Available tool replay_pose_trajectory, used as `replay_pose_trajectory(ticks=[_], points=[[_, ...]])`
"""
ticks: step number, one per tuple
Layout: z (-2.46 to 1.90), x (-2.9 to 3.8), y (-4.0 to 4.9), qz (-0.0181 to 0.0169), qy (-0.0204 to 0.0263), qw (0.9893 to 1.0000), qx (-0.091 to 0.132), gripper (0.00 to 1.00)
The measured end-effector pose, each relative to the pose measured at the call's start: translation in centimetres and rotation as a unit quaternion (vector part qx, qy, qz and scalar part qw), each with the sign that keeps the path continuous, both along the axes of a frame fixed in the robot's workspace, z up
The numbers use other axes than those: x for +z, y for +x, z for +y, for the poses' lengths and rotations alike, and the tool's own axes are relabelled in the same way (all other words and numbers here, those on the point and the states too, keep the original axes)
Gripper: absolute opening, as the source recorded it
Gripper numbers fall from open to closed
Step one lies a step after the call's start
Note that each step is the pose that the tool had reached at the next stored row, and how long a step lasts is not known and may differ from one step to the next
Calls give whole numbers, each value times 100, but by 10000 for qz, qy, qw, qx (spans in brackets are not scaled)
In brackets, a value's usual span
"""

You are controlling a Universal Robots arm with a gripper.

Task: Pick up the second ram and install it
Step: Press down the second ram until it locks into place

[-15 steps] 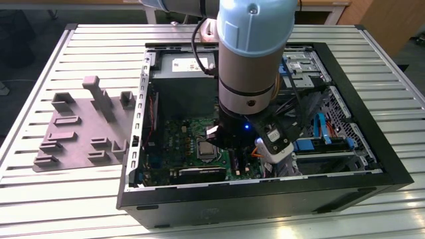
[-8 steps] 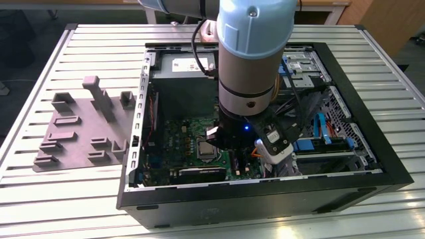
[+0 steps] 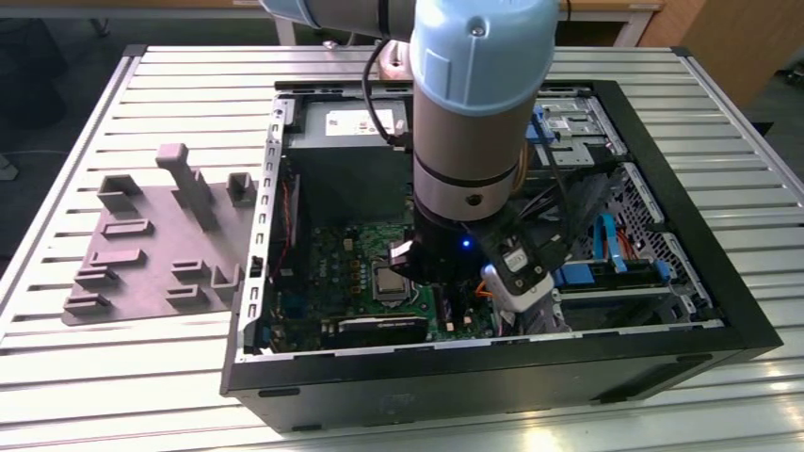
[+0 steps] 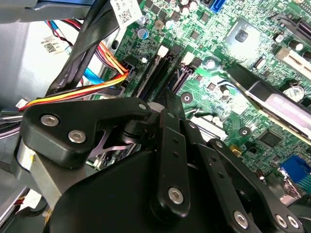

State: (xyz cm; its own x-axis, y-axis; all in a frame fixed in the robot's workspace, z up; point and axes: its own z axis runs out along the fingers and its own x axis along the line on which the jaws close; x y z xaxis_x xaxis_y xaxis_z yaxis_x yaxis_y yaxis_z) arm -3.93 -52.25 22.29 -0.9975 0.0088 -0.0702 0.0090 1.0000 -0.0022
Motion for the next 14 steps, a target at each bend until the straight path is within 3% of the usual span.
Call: replay_pose_trajectory(ticks=[14], points=[[0, -58, 0, 0, -1, 10000, 0, 11]])
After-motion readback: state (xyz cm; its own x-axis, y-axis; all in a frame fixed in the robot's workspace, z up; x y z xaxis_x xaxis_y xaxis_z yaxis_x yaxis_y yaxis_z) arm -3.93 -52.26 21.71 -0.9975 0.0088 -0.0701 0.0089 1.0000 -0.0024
